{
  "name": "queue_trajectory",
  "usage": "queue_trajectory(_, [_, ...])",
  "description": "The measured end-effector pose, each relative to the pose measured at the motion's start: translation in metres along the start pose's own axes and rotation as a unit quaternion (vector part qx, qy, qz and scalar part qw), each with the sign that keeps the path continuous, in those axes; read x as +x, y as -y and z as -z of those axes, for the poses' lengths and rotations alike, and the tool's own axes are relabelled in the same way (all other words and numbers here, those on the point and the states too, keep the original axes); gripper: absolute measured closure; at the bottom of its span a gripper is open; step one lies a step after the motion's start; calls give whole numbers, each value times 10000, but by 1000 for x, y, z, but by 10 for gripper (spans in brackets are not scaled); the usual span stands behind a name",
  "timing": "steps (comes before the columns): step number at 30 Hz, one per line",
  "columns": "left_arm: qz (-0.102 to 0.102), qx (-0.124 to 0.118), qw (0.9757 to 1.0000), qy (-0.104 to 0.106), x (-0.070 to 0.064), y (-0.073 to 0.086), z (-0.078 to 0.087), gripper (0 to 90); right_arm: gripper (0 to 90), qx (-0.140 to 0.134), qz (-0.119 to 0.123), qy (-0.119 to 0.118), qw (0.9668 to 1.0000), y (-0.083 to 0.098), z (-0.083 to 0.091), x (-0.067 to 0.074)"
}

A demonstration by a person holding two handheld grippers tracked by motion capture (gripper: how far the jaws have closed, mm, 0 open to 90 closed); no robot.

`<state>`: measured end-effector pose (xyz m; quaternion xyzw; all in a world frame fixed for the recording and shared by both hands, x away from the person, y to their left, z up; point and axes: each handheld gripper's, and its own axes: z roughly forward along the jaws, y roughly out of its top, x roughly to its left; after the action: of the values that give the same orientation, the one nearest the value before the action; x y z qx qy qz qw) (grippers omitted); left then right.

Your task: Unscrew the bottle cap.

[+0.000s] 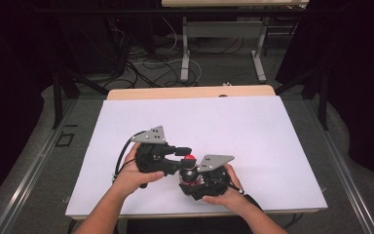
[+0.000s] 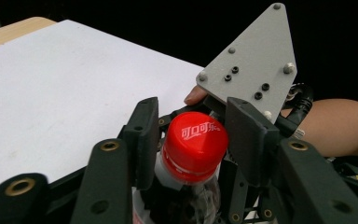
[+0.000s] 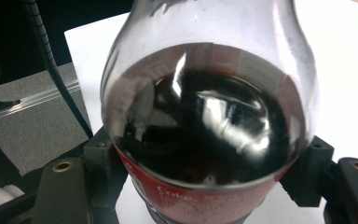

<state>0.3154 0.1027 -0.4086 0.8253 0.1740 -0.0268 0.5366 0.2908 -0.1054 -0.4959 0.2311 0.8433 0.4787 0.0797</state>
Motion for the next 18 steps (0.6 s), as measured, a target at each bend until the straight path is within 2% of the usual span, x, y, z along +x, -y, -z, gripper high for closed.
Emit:
queue_trajectory(3, [-56, -36, 10000, -24, -2, 0, -2, 604, 284, -1, -7, 2, 10000, 0, 0, 1])
queue_trajectory(6, [-84, -56, 9998, -181, -6, 0, -3, 608, 284, -1, -12, 13, 10000, 0, 0, 0])
queue_trajectory(10, [-140, -150, 9978, -626, -14, 1, -6, 611, 284, -42, -71, 101, 9999, 0, 1, -1])
queue_trajectory(11, [-38, -171, 9970, -753, -17, 1, -7, 611, 284, -20, -75, 113, 9999, 0, 1, -2])
queue_trajectory(13, [115, -240, 9941, -1049, -21, 1, -10, 612, 284, -6, -124, 190, 9997, 0, 0, -2])
queue_trajectory(14, [209, -246, 9920, -1217, -24, 1, -11, 612, 284, 14, -212, 221, 9995, 0, 1, -2])
queue_trajectory(15, [278, -250, 9901, -1356, -27, 0, -13, 613, 284, -52, -190, 291, 9994, 1, 0, -3])
queue_trajectory(16, [333, -275, 9867, -1566, -31, 0, -15, 613, 284, -12, -220, 328, 9992, 1, 0, -3])
queue_trajectory(18, [381, -291, 9815, -1852, -39, 0, -20, 614, 284, 14, -232, 413, 9989, 1, 0, -4])
